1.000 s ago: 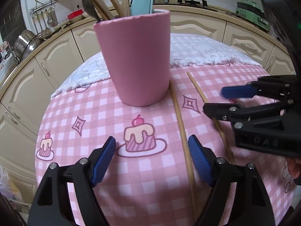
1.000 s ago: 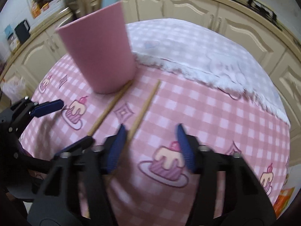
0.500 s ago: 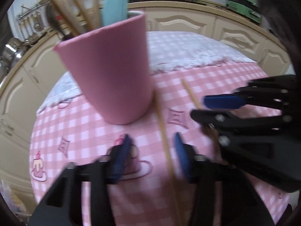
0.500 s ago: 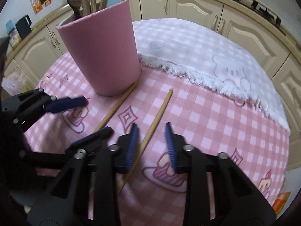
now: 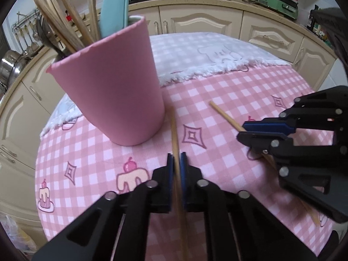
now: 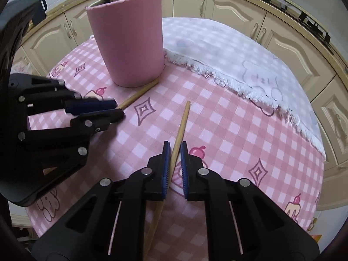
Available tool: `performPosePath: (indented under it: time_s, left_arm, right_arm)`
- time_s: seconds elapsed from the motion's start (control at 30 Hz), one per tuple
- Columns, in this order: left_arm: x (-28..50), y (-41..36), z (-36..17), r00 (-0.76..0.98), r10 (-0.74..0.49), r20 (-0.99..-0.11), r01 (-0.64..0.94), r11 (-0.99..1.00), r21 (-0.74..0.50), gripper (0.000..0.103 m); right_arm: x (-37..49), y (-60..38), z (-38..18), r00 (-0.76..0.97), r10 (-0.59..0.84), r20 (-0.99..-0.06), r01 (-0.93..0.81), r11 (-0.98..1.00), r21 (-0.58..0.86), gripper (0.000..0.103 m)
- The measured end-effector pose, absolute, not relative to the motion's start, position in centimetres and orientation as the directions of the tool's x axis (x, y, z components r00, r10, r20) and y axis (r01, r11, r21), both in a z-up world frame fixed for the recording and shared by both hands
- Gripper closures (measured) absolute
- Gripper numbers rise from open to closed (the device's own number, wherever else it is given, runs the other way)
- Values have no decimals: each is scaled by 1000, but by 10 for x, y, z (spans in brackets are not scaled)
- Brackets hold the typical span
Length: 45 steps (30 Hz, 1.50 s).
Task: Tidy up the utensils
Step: 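Grasp one wooden chopstick with the left tool while the right tool grasps the other, then lift both chopsticks upright and carry them above the pink cup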
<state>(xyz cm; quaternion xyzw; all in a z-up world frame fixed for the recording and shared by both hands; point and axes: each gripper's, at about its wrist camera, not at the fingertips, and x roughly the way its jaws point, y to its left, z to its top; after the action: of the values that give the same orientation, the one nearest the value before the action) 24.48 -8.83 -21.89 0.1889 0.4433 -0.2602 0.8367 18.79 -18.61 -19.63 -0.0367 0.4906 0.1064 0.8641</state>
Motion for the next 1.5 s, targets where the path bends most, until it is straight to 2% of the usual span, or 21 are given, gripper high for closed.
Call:
performPosePath:
  time_s: [0.17, 0.37, 0.6, 0.83, 1.07, 1.5]
  left_arm:
    - [230, -80, -214, 489, -311, -815, 596, 801, 52, 98]
    - [205, -71, -189, 552, -394, -735, 581, 814, 0, 98]
    - [187, -47, -143, 687, -482, -544, 537, 841, -67, 98]
    - [177, -30, -111, 793, -484, -370, 486, 869, -95, 98]
    - [178, -21, -92, 841, -467, -274, 454, 884, -116, 98]
    - [173, -18, -82, 862, -466, -200, 449, 884, -125, 98]
  right_arm:
    - [172, -204, -185, 554, 252, -793, -215, 964, 156, 97]
    - [151, -226, -156, 647, 347, -679, -221, 938, 268, 97]
    - [141, -245, -134, 732, 406, -547, -246, 906, 343, 97]
    - [133, -252, -112, 805, 422, -417, -269, 886, 377, 97]
    - [131, -250, -93, 832, 420, -361, -294, 887, 356, 97]
    - [122, -243, -80, 853, 424, -305, -333, 891, 309, 97]
